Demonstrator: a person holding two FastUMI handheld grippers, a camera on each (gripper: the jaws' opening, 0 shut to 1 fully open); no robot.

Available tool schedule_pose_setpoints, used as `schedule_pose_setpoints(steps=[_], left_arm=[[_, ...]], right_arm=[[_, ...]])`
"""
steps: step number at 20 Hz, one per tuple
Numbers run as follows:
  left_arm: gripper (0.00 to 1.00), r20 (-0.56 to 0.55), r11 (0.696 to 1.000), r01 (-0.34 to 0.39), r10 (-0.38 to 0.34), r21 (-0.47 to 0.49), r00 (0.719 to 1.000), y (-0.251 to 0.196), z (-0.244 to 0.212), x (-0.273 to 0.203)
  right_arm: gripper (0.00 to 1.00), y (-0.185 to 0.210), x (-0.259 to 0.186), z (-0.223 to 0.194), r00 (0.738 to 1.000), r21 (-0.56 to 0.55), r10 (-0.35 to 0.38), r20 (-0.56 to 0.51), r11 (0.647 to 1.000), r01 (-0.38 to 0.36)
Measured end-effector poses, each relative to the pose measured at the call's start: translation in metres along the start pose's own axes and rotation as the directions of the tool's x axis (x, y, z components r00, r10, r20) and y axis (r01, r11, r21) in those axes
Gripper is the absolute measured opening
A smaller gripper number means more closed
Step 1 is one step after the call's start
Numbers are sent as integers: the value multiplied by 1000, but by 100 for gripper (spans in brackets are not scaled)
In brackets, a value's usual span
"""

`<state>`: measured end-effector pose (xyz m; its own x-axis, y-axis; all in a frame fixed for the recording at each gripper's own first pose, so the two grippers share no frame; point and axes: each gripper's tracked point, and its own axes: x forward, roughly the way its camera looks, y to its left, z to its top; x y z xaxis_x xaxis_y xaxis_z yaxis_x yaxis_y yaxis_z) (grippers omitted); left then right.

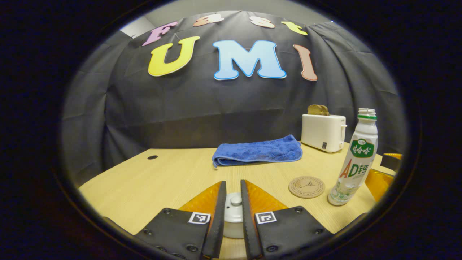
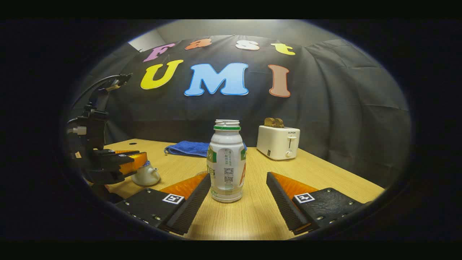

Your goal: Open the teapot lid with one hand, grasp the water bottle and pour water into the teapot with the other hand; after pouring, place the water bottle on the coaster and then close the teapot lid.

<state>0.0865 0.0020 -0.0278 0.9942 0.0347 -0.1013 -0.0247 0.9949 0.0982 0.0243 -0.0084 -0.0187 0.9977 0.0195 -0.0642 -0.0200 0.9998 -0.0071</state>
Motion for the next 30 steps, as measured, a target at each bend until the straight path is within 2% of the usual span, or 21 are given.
schedule_pose_setpoints(steps=[2, 7, 8, 9, 11, 13, 17, 23, 30], left_arm=[[19, -4, 1000, -3, 3, 24, 1000, -2, 1, -1], [12, 6, 999, 0, 0, 33, 1000, -1, 6, 0], [8, 18, 1000, 3, -3, 24, 1000, -1, 11, -1], [12, 43, 1000, 4, -4, 14, 999, 2, 23, -2], [12, 86, 1000, 7, -5, -19, 996, 13, 56, -12], [8, 110, 1000, -9, 11, -19, 994, 25, 70, -21], [12, 140, 999, -42, 46, -32, 989, 51, 87, -48], [12, 131, 995, -91, 94, -35, 987, 84, 82, -73], [12, 98, 990, -130, 134, -51, 986, 112, 60, -88]], right_arm=[[95, 0, 1, 0, 1000, 3, 0, -1, 1000, 0], [96, 3, 1, -2, 1000, 5, 15, -6, 1000, -15], [95, 4, 1, -2, 1000, 6, 20, -8, 1000, -20], [95, 3, 2, 0, 1000, 8, 22, -7, 1000, -22], [95, 5, 4, 0, 999, 19, 30, -11, 999, -30], [95, 5, 7, 1, 999, 21, 35, -12, 999, -35], [95, 11, 17, 1, 997, 20, 79, -17, 997, -79], [95, 18, 34, -4, 991, 14, 127, -45, 992, -127], [95, 23, 48, -13, 988, 19, 136, -76, 991, -135]])
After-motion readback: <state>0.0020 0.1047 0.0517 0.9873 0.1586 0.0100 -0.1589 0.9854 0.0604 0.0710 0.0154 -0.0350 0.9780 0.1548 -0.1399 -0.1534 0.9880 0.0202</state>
